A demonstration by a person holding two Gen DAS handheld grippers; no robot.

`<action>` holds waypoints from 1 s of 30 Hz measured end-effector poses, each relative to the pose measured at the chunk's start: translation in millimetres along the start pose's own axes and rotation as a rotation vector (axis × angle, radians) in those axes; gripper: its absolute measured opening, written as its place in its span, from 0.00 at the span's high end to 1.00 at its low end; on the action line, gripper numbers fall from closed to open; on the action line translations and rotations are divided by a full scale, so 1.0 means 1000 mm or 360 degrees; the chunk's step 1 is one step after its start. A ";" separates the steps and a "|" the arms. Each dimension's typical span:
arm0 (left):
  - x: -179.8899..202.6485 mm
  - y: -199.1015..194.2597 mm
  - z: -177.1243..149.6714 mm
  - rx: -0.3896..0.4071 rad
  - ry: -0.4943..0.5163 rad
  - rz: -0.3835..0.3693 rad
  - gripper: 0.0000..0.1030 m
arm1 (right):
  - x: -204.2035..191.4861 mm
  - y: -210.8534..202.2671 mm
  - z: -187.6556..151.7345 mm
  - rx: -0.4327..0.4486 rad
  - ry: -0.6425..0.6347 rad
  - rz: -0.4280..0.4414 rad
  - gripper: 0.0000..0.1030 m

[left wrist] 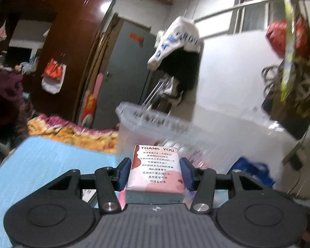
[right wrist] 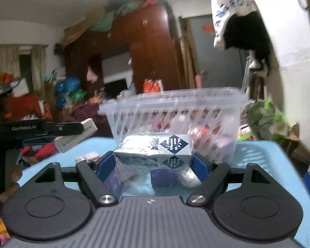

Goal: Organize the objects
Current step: 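Carry both packages over the basket and open both tools, then grasp the open blue carton with the left tool while the right tool grasps the purple cube box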

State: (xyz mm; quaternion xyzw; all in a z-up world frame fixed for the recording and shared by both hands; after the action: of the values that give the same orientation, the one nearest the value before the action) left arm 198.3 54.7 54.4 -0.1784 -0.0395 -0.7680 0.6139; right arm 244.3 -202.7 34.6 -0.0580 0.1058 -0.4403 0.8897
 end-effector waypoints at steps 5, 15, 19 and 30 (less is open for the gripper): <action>0.023 0.023 0.046 0.0025 -0.0053 -0.0141 0.47 | -0.012 -0.015 0.068 0.0188 -0.0164 -0.0085 0.21; 0.036 0.110 0.075 -0.0159 0.0014 0.0069 0.18 | 0.008 0.068 0.112 0.0033 -0.0332 -0.0338 0.00; 0.043 0.065 0.064 -0.0073 0.0148 0.0117 0.18 | 0.008 0.028 0.097 0.0039 -0.0202 -0.0242 0.00; 0.045 0.022 -0.055 -0.0338 0.0348 -0.0013 0.09 | 0.004 0.047 0.003 -0.0338 -0.0218 -0.0080 0.24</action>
State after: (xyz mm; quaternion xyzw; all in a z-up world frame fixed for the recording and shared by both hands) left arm 199.1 -8.3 14.4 -0.1574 0.1083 -0.7851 0.5891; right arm 283.1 -177.5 27.7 -0.1845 0.0893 -0.4437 0.8724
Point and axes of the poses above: each gripper's, at about its wrist camera, not at the fingertips, and y roughly the way its jaws point, x to its right, z to its top, the point moved 5 cm from there along y, roughly the way its jaws point, and after that the axes turned 2 degrees about -z, right-handed, at the moved point
